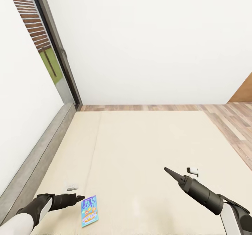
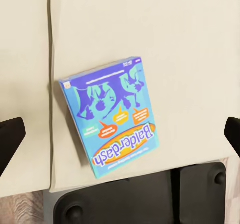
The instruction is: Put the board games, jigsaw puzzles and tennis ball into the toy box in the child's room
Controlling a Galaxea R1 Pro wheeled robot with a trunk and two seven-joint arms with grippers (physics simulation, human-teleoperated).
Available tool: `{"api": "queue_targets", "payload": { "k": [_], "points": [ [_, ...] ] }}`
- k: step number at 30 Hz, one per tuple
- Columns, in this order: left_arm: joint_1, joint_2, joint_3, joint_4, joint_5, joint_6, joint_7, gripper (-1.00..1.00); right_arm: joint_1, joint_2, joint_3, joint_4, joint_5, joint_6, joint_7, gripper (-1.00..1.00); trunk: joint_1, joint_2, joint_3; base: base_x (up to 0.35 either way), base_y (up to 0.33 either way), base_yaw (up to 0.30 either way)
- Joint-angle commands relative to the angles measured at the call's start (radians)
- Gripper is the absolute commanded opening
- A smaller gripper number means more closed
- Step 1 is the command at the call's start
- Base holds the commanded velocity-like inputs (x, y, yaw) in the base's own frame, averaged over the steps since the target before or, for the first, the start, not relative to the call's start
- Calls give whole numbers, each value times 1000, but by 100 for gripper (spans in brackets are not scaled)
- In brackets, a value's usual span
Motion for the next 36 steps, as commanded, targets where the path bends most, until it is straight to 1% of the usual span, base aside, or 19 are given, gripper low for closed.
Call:
{"api": "queue_targets", "payload": {
  "k": [1,16,22,32,36],
  "points": [
    [0,-1,8,-2,-8,7,-6,100,-1,0,-1,0,-2,5,1,100,0,-2,-3,0,0,0],
    [0,0,8,-2,-8,-10,-6,100,-1,1,1,4,0,5,-1,100,0,-2,-28,0,0,0],
    [0,2,8,-2,-8,-28,-6,100,-1,3,3,5,1,5,-7,100,0,-2,-38,0,0,0],
    [0,3,23,-3,-8,-54,-6,100,-1,7,4,2,0,5,-20,100,0,-2,-54,0,0,0],
    [0,1,28,-3,-8,-79,-6,100,-1,4,3,2,0,5,-21,100,0,-2,-61,0,0,0]
  ]
}}
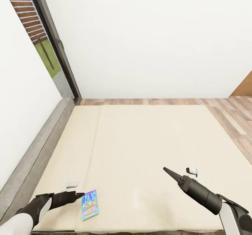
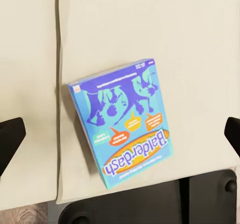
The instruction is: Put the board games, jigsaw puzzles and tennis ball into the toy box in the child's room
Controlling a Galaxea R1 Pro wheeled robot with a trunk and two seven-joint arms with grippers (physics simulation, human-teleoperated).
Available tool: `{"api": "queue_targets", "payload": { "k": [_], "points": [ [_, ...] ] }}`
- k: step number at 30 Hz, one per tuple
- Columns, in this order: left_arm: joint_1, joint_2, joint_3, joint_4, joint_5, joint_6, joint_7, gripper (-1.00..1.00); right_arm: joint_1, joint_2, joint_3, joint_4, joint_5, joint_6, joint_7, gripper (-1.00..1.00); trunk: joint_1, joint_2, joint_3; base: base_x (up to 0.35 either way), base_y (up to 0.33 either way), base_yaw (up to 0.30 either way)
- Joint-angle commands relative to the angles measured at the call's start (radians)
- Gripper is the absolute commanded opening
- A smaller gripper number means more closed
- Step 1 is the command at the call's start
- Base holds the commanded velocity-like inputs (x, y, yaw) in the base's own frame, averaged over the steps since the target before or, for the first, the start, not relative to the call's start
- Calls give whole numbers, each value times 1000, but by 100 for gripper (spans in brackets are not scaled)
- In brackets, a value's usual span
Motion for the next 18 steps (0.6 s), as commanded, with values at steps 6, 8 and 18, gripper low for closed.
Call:
{"api": "queue_targets", "payload": {
  "k": [6,8,18],
  "points": [
    [0,-2,10,-2,-9,-11,-6,100,-1,-3,-3,1,-2,5,2,100,0,-2,-11,0,0,0],
    [0,-2,11,-2,-8,-15,-6,100,0,-4,-4,1,-3,6,3,100,0,-2,-15,0,0,0],
    [0,-3,11,-2,-8,-19,-6,100,-1,-5,-5,1,-3,6,2,100,0,-2,-31,0,0,0]
  ]
}}
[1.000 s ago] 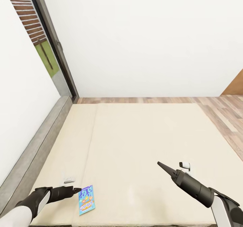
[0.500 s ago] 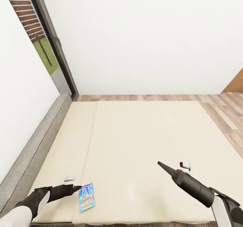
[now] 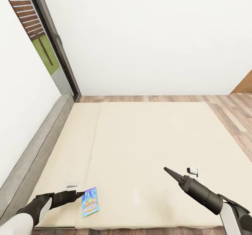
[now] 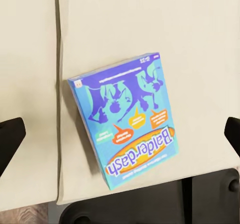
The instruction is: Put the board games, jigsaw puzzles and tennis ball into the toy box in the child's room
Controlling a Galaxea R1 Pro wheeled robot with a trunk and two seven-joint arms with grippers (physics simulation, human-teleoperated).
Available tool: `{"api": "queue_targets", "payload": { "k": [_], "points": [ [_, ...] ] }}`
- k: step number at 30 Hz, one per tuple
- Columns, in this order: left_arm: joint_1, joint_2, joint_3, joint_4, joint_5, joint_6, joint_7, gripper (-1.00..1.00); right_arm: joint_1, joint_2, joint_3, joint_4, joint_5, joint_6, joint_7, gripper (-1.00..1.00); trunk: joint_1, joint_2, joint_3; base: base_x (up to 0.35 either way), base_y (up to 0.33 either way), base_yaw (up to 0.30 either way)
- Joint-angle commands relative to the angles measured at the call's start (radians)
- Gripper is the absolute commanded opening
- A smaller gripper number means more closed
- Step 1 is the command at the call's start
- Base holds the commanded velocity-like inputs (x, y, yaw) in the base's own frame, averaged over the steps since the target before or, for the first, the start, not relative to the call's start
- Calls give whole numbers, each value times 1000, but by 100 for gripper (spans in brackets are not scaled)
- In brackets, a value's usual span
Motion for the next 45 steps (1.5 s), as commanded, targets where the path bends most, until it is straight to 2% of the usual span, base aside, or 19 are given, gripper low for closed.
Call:
{"api": "queue_targets", "payload": {
  "k": [1,30,34,41,45],
  "points": [
    [0,-1,9,-2,-8,7,-6,100,0,0,-1,0,-2,5,2,100,0,-2,-3,0,0,0],
    [0,1,9,-2,-7,-11,-6,100,1,0,-3,-3,-6,10,23,100,0,-2,-51,0,0,0],
    [0,0,9,-5,-6,-10,-6,100,1,-1,-5,-3,-10,12,77,100,0,-2,-57,0,0,0],
    [0,0,9,-35,-5,-6,-7,100,0,0,-9,-3,-12,16,251,100,0,-2,-69,0,0,0],
    [0,-1,9,-44,-5,-4,-8,100,0,0,-10,-3,-12,9,310,100,0,-2,-75,0,0,0]
  ]
}}
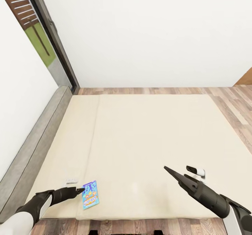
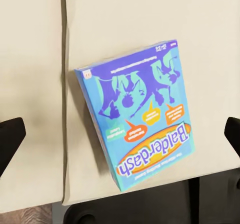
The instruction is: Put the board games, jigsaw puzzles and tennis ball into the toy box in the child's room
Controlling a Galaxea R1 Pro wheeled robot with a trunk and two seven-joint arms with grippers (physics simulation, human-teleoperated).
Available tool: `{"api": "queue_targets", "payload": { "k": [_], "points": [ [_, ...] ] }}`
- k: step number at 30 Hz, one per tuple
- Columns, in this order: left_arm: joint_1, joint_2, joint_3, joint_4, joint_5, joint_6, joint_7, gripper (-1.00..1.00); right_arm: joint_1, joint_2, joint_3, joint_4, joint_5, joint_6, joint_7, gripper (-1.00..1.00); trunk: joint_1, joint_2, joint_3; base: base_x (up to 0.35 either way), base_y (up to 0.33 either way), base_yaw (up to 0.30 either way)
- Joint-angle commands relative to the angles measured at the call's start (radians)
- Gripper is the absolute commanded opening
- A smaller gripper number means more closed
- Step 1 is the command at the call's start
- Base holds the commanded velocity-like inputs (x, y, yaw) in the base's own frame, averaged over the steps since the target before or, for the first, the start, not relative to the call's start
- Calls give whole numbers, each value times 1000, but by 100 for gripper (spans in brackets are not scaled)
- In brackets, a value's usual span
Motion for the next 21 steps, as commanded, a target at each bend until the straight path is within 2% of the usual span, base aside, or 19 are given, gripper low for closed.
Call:
{"api": "queue_targets", "payload": {
  "k": [1,12,21],
  "points": [
    [0,-1,8,-3,-8,8,-6,100,-1,0,-1,0,-3,7,9,100,0,-2,-3,0,0,0],
    [0,-1,8,-9,-7,7,-6,100,-1,-1,-15,0,-2,3,44,100,0,-2,-21,0,0,0],
    [0,-1,8,-10,-7,4,-6,100,-1,0,-39,1,9,-8,34,100,0,-2,-34,0,0,10]
  ]
}}
